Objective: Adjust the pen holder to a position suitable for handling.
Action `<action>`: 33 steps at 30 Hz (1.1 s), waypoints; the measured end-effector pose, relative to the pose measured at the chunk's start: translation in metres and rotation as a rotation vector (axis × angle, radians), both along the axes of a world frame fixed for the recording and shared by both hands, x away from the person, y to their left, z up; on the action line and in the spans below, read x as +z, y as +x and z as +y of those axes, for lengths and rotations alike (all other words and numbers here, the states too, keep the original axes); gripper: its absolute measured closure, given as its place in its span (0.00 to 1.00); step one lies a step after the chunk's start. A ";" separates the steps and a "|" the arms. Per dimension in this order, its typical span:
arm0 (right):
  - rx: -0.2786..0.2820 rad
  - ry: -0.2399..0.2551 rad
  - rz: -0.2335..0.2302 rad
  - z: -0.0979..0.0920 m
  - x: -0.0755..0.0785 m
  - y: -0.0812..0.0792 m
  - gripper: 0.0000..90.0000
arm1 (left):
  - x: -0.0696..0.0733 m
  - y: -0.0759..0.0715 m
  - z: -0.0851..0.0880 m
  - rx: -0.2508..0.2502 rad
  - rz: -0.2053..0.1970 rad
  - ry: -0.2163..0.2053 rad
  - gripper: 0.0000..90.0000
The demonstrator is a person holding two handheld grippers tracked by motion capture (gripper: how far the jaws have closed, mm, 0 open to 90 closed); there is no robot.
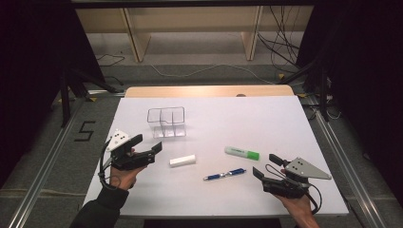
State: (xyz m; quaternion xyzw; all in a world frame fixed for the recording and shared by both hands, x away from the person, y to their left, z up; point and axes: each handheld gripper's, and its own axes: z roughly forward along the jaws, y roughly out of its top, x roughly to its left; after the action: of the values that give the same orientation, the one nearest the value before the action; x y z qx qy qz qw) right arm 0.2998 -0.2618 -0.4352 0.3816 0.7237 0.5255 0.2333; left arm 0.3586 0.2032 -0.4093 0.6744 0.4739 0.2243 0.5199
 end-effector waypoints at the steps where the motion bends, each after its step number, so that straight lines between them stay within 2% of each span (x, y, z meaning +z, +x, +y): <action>1: 0.000 0.002 0.001 0.000 0.000 0.000 0.26 | -0.001 0.003 0.002 0.013 0.005 -0.001 0.18; 3: 0.001 0.009 -0.003 -0.001 0.000 0.000 0.26 | -0.002 0.010 0.005 0.040 0.012 0.010 0.20; 9: -0.003 0.008 0.000 -0.002 0.000 0.000 0.26 | -0.006 0.024 0.019 0.122 0.042 0.004 0.26; 13: -0.004 0.009 0.002 -0.001 0.000 0.000 0.26 | -0.009 0.031 0.029 0.173 0.051 0.003 0.37; 17: -0.005 0.007 0.000 -0.001 0.000 0.001 0.27 | -0.015 0.041 0.035 0.229 0.089 0.004 0.49; 24: -0.005 0.005 0.001 -0.001 -0.001 0.001 0.27 | -0.028 0.062 0.038 0.273 0.150 0.018 0.79; 26: -0.006 0.007 0.002 -0.001 -0.001 0.001 0.27 | -0.033 0.069 0.039 0.285 0.170 0.011 0.86; 28: -0.007 0.007 0.006 -0.001 -0.001 0.001 0.27 | -0.036 0.075 0.040 0.299 0.185 -0.002 0.92; 33: -0.004 0.006 0.007 -0.002 -0.001 0.001 0.28 | -0.042 0.084 0.041 0.314 0.205 0.007 0.99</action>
State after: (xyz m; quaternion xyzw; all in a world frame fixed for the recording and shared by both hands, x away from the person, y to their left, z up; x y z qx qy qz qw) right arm 0.3006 -0.2634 -0.4362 0.3857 0.7220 0.5260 0.2309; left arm 0.4425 0.2438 -0.4508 0.6134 0.6229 0.2346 0.4251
